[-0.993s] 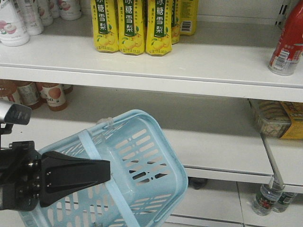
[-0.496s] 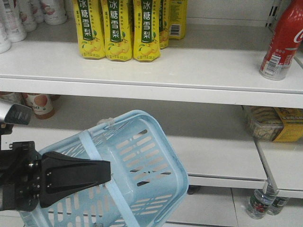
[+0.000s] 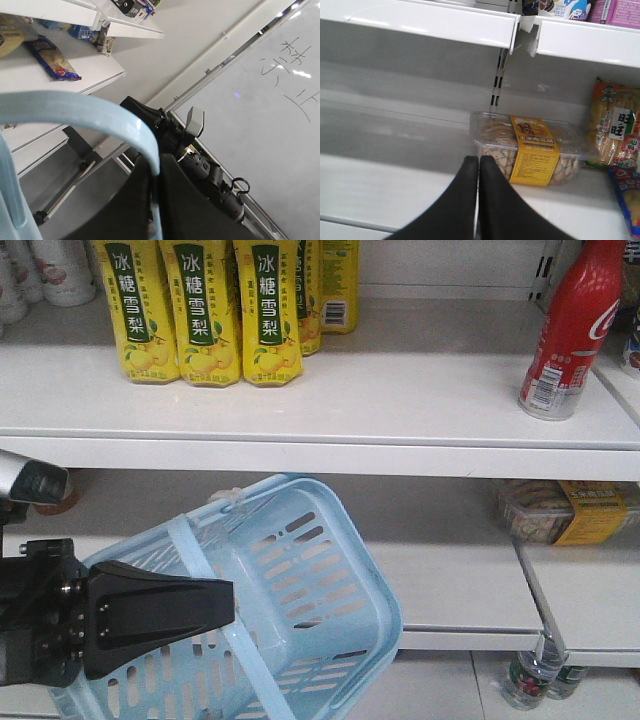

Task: Place coke in basket with both arms
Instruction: 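Approach the shelf and stop near the Coca-Cola bottle, then hold the basket with the left gripper while positioning the right arm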

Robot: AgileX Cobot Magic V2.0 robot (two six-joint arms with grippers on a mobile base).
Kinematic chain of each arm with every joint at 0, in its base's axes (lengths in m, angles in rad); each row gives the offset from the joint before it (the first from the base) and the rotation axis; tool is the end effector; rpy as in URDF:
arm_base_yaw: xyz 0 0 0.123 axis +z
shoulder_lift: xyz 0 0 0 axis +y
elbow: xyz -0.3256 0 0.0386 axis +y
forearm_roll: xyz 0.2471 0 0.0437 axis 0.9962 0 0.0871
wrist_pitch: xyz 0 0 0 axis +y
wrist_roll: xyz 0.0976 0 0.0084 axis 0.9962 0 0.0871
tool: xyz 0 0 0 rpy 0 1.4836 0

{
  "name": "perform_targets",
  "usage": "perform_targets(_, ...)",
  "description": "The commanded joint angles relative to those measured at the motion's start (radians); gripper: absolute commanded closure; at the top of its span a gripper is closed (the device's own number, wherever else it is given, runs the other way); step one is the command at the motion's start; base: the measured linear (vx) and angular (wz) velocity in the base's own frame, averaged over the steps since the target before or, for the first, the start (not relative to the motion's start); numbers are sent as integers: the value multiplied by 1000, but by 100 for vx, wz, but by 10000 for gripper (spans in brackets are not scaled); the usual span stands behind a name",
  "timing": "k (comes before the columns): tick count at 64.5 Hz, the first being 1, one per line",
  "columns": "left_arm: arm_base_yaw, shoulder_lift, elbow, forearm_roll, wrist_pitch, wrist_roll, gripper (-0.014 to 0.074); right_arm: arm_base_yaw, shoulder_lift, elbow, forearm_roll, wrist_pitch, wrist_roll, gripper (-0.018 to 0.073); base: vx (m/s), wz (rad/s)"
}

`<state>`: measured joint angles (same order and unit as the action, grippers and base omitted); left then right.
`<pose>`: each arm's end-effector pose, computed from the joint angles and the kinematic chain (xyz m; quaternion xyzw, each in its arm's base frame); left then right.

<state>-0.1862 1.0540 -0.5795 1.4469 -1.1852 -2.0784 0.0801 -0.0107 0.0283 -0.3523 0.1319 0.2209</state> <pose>0.1316 -0.1164 0.3475 0.1580 0.7022 -0.6288 0.2943 0.0198 -0.0029 0.1920 -0.0601 0.7235 -0.0331 0.6869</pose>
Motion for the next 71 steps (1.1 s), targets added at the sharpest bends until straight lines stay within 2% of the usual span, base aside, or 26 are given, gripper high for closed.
perform_targets(1,-6,-15,-27,-86,-195,1,603,1,-18,10,-15,-69,-9,564,6,-10)
perform_targets(71,-6,-15,-27,-86,-195,1,603,1,-18,10,-15,-69,-9,564,2,-2)
